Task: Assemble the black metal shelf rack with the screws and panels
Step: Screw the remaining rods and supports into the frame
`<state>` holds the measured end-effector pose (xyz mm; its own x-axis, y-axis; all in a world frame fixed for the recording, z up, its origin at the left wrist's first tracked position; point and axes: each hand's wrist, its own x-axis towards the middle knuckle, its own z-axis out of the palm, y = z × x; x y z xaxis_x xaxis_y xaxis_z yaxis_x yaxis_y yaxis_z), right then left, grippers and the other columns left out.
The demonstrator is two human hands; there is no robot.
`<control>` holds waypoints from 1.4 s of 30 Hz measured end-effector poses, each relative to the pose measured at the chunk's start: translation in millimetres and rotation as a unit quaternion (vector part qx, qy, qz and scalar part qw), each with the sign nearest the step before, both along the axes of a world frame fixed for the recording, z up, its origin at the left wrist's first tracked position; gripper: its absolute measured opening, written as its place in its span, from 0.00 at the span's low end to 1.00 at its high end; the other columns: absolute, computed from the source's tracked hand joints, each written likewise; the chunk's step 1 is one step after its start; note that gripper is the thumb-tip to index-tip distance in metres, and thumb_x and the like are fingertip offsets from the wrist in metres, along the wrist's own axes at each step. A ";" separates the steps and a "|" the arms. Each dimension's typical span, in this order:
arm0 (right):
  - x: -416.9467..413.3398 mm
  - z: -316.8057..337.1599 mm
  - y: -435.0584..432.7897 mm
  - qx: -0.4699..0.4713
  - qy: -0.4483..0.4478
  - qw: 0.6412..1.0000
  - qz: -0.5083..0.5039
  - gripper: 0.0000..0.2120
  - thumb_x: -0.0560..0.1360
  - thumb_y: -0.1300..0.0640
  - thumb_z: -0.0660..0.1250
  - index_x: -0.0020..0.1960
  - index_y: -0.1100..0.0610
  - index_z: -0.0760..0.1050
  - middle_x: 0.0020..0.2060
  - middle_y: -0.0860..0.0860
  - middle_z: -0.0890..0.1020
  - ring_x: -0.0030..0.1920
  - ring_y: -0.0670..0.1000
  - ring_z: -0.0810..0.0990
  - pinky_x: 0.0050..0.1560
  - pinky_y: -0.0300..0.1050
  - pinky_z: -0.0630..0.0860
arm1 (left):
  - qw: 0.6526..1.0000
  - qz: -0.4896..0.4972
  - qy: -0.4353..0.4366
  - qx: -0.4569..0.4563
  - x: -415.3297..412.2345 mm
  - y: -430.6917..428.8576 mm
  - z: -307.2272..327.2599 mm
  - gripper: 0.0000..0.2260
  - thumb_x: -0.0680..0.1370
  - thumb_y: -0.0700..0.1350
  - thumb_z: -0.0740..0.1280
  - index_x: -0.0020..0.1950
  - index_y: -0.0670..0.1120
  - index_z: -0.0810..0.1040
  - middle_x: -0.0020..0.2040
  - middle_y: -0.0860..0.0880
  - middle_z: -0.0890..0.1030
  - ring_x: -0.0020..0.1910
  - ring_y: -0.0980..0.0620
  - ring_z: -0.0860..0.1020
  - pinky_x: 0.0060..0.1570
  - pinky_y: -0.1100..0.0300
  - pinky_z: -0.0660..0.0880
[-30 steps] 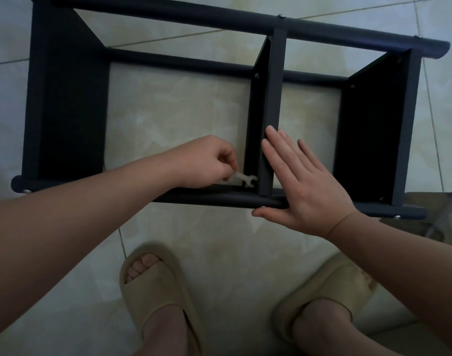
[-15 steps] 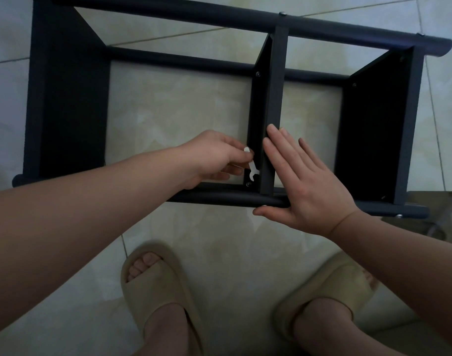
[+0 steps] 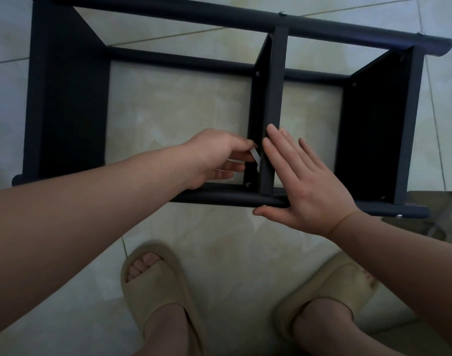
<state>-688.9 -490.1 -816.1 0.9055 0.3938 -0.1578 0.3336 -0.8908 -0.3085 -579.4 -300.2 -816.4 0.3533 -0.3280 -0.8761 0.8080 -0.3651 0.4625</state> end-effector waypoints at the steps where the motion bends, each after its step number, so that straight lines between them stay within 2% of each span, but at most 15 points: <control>1: 0.1 0.1 0.1 0.000 0.000 1.000 0.000 0.50 0.76 0.29 0.60 0.82 0.64 0.52 0.82 0.58 0.51 0.82 0.57 0.50 0.78 0.65 0.59 | 1.000 -0.001 -0.001 -0.001 -0.2 0.3 -0.1 0.06 0.79 0.50 0.68 0.53 0.50 0.82 0.44 0.53 0.86 0.44 0.53 0.82 0.46 0.58 0.74; 9: -0.4 -0.2 -0.4 0.004 -0.003 1.000 -0.001 0.50 0.77 0.29 0.60 0.82 0.64 0.52 0.82 0.58 0.51 0.82 0.57 0.50 0.78 0.65 0.59 | 1.000 -0.004 -0.006 -0.007 -0.8 0.7 -1.3 0.06 0.79 0.49 0.69 0.54 0.50 0.82 0.46 0.52 0.87 0.45 0.54 0.82 0.46 0.58 0.75; 17: -0.4 -1.0 -0.1 0.000 -0.004 1.000 0.000 0.50 0.77 0.28 0.59 0.82 0.63 0.51 0.82 0.58 0.50 0.82 0.57 0.49 0.78 0.64 0.59 | 0.999 -0.039 -0.034 0.006 -2.6 3.4 -1.2 0.04 0.80 0.48 0.69 0.50 0.51 0.82 0.47 0.50 0.87 0.42 0.55 0.82 0.44 0.59 0.74; 24: -0.5 -2.2 -0.3 0.007 -0.012 1.000 0.000 0.49 0.77 0.29 0.60 0.82 0.64 0.52 0.82 0.58 0.51 0.82 0.58 0.50 0.77 0.65 0.60 | 0.999 -0.033 -0.019 -0.008 -1.9 2.7 -0.5 0.04 0.80 0.47 0.68 0.52 0.50 0.82 0.45 0.52 0.87 0.43 0.55 0.82 0.45 0.59 0.74; 30: -0.5 -2.3 -0.5 0.004 -0.010 1.000 0.000 0.50 0.77 0.29 0.60 0.82 0.64 0.52 0.82 0.58 0.51 0.82 0.57 0.50 0.77 0.65 0.60 | 0.999 -0.045 -0.001 -0.018 -1.3 -0.4 3.8 0.05 0.82 0.45 0.65 0.48 0.48 0.80 0.38 0.54 0.85 0.40 0.57 0.82 0.44 0.60 0.74; 36: -0.6 -2.0 -0.7 0.002 -0.007 1.000 0.002 0.50 0.77 0.28 0.59 0.82 0.63 0.51 0.82 0.58 0.51 0.82 0.57 0.50 0.77 0.65 0.59 | 0.997 -0.070 0.010 -0.020 -4.0 -1.3 5.8 0.07 0.83 0.44 0.62 0.48 0.47 0.79 0.36 0.54 0.85 0.41 0.56 0.81 0.41 0.63 0.74; 42: -0.5 -2.4 -0.6 0.003 -0.009 1.000 0.001 0.50 0.77 0.29 0.60 0.82 0.63 0.52 0.82 0.58 0.51 0.82 0.58 0.50 0.78 0.65 0.59 | 0.993 -0.112 -0.009 -0.023 -1.4 1.9 5.3 0.08 0.83 0.43 0.62 0.48 0.47 0.79 0.39 0.54 0.85 0.43 0.55 0.81 0.47 0.60 0.73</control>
<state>-689.4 -490.6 -818.5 0.9076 0.3959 -0.1397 0.3404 -0.8887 -0.3072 -580.8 -298.3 -811.1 0.2828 -0.4406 -0.8520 0.6997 -0.5128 0.4975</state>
